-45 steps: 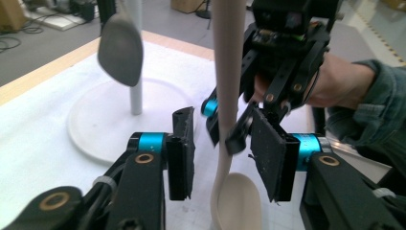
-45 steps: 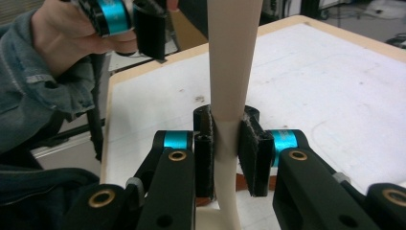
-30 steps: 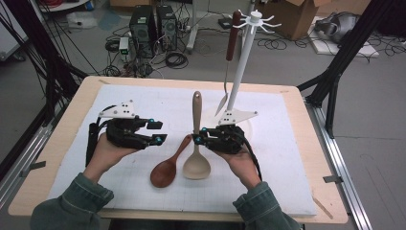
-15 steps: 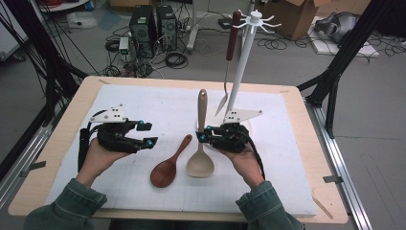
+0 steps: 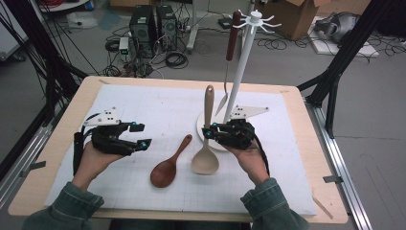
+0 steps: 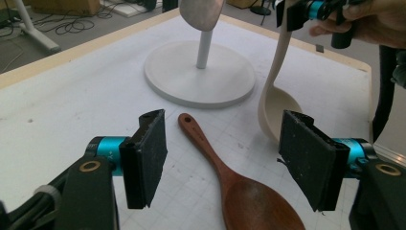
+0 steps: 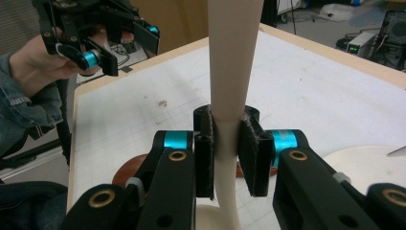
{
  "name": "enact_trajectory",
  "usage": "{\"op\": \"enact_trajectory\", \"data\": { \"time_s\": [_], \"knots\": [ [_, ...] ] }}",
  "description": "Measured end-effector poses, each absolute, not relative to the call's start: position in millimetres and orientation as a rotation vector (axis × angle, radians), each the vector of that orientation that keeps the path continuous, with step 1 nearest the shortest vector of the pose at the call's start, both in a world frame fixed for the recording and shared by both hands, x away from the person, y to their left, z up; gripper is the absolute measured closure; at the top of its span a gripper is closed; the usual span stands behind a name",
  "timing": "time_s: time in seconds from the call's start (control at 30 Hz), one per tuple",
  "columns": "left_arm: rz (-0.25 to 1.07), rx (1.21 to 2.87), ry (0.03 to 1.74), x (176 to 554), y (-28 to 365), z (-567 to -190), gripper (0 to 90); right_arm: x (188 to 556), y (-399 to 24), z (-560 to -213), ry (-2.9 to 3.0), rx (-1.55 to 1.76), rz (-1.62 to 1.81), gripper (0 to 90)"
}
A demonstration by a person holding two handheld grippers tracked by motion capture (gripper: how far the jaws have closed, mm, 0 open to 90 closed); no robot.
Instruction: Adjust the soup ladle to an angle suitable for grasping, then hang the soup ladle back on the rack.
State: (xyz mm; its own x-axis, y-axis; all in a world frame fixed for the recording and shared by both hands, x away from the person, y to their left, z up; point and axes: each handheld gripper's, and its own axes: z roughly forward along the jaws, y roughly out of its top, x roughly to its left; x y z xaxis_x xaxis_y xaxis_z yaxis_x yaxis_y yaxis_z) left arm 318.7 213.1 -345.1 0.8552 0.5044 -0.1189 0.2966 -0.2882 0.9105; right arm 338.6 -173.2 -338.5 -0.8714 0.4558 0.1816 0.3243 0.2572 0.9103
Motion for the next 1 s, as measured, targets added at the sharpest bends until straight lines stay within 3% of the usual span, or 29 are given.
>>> {"op": "enact_trajectory", "data": {
  "time_s": [1.0],
  "knots": [
    [0.299,1.880,0.674,309.6,242.8,-360.4,26.7,341.0,-192.6,-297.6,2.331,0.748,1.665,78.0]
  ]
}}
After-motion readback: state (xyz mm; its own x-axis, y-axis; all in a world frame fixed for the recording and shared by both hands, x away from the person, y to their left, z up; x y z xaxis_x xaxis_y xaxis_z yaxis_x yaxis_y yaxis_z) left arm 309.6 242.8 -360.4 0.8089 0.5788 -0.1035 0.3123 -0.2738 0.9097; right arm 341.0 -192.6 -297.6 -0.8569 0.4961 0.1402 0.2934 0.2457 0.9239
